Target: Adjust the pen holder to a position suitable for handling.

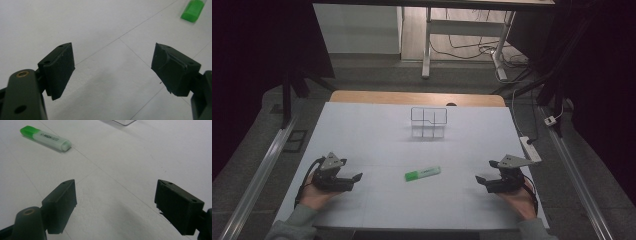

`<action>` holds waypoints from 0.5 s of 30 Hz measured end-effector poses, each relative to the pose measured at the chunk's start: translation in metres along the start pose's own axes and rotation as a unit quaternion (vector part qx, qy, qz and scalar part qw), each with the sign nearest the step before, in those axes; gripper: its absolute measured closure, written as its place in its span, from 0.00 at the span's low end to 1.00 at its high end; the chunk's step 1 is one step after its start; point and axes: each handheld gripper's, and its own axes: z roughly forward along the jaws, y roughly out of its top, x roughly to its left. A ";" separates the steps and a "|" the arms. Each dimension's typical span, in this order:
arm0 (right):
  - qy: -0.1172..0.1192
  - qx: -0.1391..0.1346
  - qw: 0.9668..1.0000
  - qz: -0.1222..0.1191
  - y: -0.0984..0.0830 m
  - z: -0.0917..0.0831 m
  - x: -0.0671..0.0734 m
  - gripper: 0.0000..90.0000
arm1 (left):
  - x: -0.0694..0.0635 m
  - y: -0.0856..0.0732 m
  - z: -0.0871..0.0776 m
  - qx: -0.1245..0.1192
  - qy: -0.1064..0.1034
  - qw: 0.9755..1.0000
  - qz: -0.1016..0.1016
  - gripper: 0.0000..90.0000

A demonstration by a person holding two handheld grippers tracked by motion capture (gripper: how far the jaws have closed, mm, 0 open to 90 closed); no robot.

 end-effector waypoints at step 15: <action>0.003 -0.001 1.000 -0.003 0.005 0.002 0.004 0.20 | 0.001 -0.001 -0.003 -0.003 0.002 1.000 0.002 0.21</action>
